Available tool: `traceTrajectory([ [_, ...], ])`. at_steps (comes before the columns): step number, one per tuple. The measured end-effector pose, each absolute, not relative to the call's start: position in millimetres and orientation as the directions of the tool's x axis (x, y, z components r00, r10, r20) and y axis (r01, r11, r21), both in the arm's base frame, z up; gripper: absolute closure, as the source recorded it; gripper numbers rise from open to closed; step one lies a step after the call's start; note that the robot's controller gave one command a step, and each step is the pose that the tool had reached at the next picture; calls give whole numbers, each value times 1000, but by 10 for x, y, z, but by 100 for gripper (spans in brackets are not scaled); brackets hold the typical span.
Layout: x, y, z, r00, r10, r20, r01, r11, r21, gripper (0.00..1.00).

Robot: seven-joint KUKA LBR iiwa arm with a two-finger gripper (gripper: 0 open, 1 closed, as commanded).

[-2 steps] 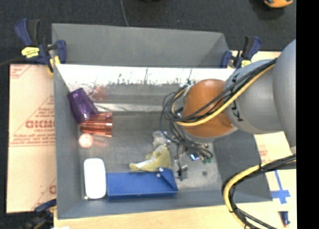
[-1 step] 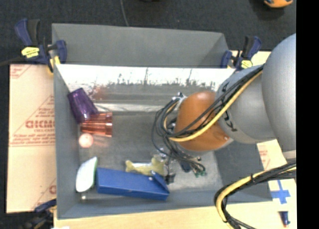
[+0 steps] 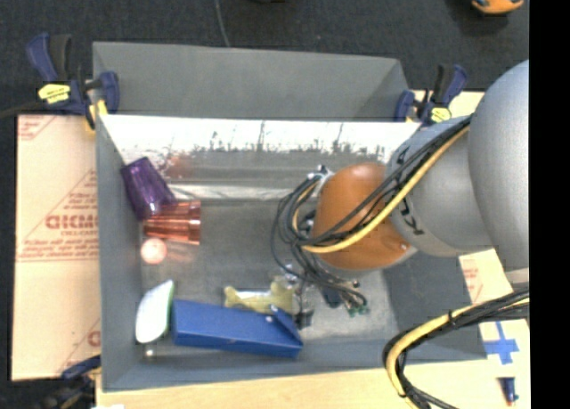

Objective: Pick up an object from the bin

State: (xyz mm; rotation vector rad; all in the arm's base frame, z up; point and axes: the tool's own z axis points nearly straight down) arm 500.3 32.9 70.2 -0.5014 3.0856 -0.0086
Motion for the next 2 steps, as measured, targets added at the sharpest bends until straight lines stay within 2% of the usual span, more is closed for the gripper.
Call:
traceTrajectory([
  [1,4975,270,1381,-939,-344,-9,-344,939,-7,100],
  [2,4980,171,1829,-961,-278,-12,-278,961,-7,100],
])
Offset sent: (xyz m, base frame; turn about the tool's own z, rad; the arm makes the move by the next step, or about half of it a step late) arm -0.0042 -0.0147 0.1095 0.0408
